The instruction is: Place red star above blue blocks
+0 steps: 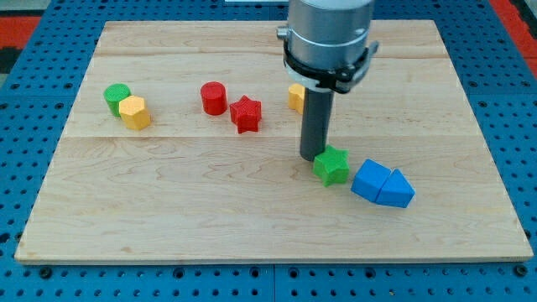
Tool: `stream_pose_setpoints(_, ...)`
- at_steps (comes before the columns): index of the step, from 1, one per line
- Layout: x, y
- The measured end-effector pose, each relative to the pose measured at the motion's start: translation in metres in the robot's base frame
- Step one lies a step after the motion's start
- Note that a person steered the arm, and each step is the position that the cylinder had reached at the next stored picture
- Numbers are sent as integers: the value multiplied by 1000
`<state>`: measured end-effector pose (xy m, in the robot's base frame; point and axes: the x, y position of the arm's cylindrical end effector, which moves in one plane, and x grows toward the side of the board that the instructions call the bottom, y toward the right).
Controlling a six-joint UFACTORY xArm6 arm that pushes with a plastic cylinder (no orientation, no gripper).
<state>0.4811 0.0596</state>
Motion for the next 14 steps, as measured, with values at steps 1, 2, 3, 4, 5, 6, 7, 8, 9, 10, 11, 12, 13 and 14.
stream_pose_setpoints(1,15,12)
stream_pose_setpoints(2,17,36)
stream_pose_setpoints(3,-1,12)
stream_pose_setpoints(4,-49,7)
stream_pose_setpoints(5,-91,44)
stream_pose_setpoints(6,-115,52)
stream_pose_setpoints(7,-122,-19)
stream_pose_setpoints(8,-116,-79)
stream_pose_setpoints(9,-89,-98)
stream_pose_setpoints(10,-75,-101)
stream_pose_setpoints(11,-55,-112)
stream_pose_setpoints(12,-31,-113)
stream_pose_setpoints(13,-16,-105)
stream_pose_setpoints(14,-16,-58)
